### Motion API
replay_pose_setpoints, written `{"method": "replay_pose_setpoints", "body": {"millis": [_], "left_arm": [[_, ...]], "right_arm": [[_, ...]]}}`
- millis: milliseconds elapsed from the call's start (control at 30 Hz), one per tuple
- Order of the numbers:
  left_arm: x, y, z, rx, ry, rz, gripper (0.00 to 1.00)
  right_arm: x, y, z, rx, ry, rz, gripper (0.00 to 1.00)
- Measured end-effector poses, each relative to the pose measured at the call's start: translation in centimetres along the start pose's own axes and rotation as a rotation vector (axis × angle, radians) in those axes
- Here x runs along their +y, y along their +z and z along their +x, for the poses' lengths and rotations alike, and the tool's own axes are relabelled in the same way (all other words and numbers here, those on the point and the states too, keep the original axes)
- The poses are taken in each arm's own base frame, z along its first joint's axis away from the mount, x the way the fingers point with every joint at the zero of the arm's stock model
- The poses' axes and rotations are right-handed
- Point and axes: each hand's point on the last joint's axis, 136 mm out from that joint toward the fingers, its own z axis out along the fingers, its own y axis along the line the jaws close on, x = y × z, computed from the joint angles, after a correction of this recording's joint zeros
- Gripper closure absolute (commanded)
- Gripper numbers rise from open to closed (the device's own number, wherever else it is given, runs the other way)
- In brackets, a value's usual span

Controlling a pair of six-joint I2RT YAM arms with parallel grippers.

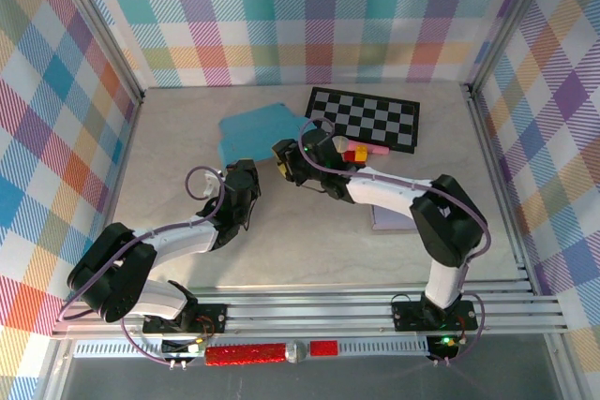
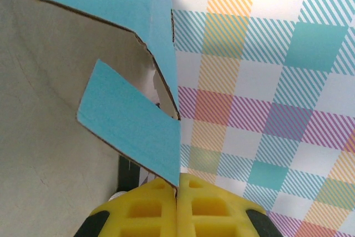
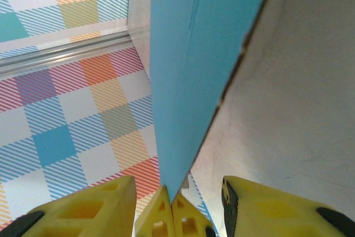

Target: Fold the paper box

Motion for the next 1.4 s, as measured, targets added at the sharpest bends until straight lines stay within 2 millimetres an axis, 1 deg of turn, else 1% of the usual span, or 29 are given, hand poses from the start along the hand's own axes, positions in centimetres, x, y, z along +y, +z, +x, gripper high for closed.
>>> {"method": "replay_pose_setpoints", "body": {"millis": [100,267,533,633,833,967,1000,1033,1067,1167,1233,1267,1300,1400], "left_arm": [[0.0,0.0,0.0,0.000,-0.004,0.000,1.00],[-0.2,-0.2,-0.2,-0.005,-0.012,0.006,1.00],[0.1,-0.3,-0.5,-0.016,-0.023,0.003,1.00],[0.1,-0.3,-0.5,-0.017,-0.029,0.004,1.00],[0.1,-0.3,-0.5,-0.017,-0.030,0.004,1.00],[0.1,-0.2,-0.6,-0.020,-0.033,0.004,1.00],[0.1,-0.2,-0.6,-0.020,-0.033,0.005,0.90],[0.0,-0.3,-0.6,-0.021,-0.035,0.006,0.75],[-0.1,-0.3,-0.6,-0.018,-0.037,0.008,0.62],[-0.9,-0.9,-0.2,0.019,-0.043,0.011,0.42],[-2.0,-1.9,-0.5,0.036,-0.025,0.009,0.35],[-3.1,-2.5,-0.7,0.046,-0.001,0.009,0.33],[-4.1,-3.1,-1.0,0.052,0.023,0.008,0.32],[-9.7,-5.9,-1.7,0.060,0.149,0.043,0.31]], "right_arm": [[-0.2,0.7,-0.3,-0.001,0.003,0.006,0.61],[-0.4,1.3,-0.3,0.011,0.005,0.014,0.69],[0.1,1.8,-0.7,0.018,0.010,0.005,0.83],[0.2,1.8,-0.8,0.021,0.011,0.004,0.87],[0.3,1.8,-0.8,0.028,0.012,0.002,0.89],[0.7,2.0,-0.9,0.039,0.011,-0.001,0.95],[0.8,2.1,-0.8,0.042,0.009,-0.002,0.98],[1.0,2.1,-0.8,0.044,0.002,-0.005,1.00],[1.1,2.1,-0.8,0.046,0.000,-0.006,1.00],[1.6,2.1,-0.8,0.051,-0.022,-0.004,1.00],[2.0,2.0,-0.9,0.051,-0.043,0.000,1.00],[2.3,1.9,-1.0,0.051,-0.052,0.004,1.00],[2.7,1.8,-1.2,0.048,-0.060,0.003,1.00],[4.0,0.8,-1.7,0.037,-0.071,-0.002,1.00]]}}
